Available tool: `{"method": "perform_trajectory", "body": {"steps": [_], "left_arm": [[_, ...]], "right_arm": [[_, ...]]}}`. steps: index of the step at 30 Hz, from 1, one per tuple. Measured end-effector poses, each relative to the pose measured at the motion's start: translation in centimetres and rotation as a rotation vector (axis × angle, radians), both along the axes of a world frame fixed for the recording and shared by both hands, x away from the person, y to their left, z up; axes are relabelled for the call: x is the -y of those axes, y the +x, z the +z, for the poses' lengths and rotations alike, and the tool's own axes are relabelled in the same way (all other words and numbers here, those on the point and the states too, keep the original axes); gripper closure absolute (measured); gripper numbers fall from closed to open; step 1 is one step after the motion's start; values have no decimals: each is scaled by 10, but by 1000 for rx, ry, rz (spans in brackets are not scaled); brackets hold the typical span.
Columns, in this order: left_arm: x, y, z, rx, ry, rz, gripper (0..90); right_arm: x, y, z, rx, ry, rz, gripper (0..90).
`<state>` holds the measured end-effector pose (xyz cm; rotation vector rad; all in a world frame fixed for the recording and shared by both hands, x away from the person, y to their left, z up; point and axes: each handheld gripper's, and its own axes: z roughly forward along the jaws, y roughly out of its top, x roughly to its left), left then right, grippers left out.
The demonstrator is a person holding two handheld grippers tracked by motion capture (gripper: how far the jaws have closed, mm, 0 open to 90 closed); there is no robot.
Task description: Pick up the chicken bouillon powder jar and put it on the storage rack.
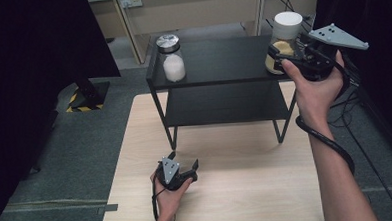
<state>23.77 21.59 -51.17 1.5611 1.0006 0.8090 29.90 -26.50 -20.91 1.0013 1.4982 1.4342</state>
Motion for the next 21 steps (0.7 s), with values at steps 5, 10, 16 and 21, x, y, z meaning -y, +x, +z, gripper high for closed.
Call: {"method": "perform_trajectory", "body": {"steps": [5, 10, 16, 21], "left_arm": [[0, 0, 0, 1, 3, 0, 90], [1, 0, 0, 3, 3, 0, 90], [0, 0, 0, -1, -1, 2, 90], [0, 0, 0, 0, 1, 2, 90]], "right_arm": [[5, -5, -6, 14, -4, 15, 61], [9, -10, -11, 5, 13, 42, 56], [12, -18, -18, 21, 2, 58, 56], [15, -23, -24, 26, -9, 71, 56]]}}
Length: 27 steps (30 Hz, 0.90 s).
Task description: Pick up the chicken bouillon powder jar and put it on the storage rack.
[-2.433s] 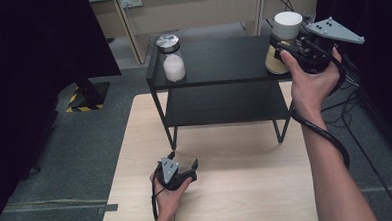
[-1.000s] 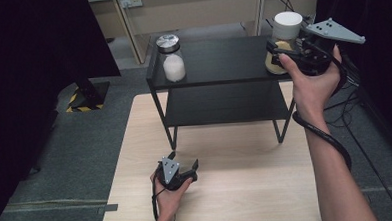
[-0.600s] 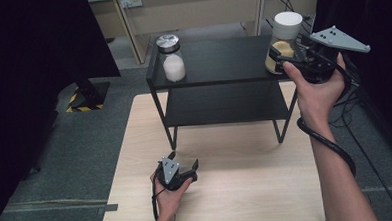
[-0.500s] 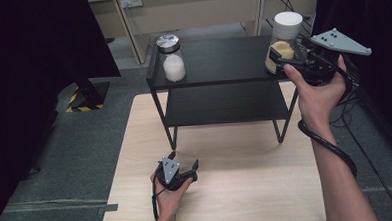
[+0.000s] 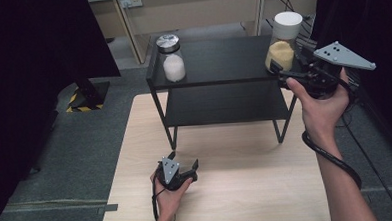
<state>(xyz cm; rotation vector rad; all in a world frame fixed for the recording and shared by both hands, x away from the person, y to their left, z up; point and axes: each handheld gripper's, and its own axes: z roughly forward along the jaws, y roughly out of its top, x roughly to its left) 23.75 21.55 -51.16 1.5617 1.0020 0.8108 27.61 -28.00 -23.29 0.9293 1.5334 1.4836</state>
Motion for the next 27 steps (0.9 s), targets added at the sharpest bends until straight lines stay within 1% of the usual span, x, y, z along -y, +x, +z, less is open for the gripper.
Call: {"method": "perform_trajectory", "body": {"steps": [3, 4, 6, 11, 20, 27], "left_arm": [[-1, 0, 0, 0, -3, 1, 90], [-1, 0, 0, 0, -4, 1, 91], [-1, 0, 0, 0, -3, 1, 91], [-1, 0, 0, -2, -4, 1, 91], [0, 0, 0, 0, -1, 1, 91], [0, 0, 0, -1, -1, 1, 90]], "right_arm": [[1, -3, -3, 1, -2, 8, 56], [0, -5, -4, 1, -16, 5, 56], [2, -7, -7, 6, -14, 13, 56], [2, -12, -12, 8, -37, 15, 54], [6, -20, -21, 7, -47, 22, 53], [13, -24, -35, -9, -49, 30, 52]]}}
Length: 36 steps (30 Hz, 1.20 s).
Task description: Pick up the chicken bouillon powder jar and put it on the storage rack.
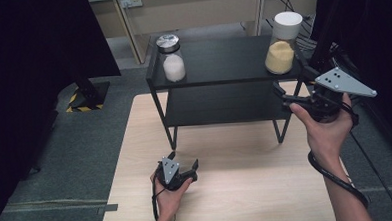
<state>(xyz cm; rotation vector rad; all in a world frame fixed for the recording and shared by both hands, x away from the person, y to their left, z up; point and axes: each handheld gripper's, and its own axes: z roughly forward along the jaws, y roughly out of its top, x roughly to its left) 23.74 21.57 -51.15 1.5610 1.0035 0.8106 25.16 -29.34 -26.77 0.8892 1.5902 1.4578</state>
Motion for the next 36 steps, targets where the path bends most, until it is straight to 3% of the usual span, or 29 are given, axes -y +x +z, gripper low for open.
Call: {"method": "perform_trajectory", "body": {"steps": [36], "left_arm": [[1, 0, 0, 4, 3, 0, 89]], "right_arm": [[20, -10, -75, -96, 15, 44, 47]]}}
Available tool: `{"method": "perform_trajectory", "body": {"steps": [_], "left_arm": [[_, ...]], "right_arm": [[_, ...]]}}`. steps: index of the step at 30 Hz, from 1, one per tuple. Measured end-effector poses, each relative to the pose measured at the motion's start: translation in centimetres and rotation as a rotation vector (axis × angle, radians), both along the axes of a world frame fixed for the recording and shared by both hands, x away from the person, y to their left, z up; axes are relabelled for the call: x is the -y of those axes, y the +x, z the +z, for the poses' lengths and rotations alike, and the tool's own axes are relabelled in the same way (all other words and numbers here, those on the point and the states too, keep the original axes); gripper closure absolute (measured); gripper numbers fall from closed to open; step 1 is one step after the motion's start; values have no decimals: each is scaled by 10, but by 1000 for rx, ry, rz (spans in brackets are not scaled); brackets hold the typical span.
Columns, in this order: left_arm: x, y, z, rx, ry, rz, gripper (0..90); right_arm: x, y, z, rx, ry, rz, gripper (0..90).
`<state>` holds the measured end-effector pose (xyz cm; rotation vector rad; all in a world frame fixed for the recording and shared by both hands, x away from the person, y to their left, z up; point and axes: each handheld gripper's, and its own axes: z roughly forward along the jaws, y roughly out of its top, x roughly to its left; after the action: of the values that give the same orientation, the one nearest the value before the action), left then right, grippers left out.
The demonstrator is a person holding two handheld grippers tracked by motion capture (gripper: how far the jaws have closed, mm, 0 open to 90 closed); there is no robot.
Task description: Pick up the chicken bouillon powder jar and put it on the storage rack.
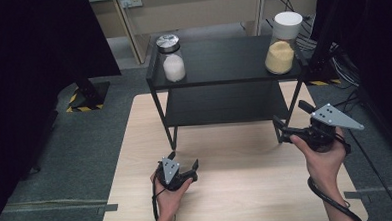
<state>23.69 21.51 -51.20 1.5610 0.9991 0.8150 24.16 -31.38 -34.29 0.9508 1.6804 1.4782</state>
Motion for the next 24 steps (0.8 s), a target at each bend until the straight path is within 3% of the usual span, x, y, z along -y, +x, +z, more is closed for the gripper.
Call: {"method": "perform_trajectory", "body": {"steps": [11, 24], "left_arm": [[0, 0, 0, 0, 1, 0, 89], [1, 0, 0, 1, 3, -1, 89]], "right_arm": [[5, -4, -25, -26, 6, 11, 47], [6, -6, -36, -35, 7, 14, 47]]}}
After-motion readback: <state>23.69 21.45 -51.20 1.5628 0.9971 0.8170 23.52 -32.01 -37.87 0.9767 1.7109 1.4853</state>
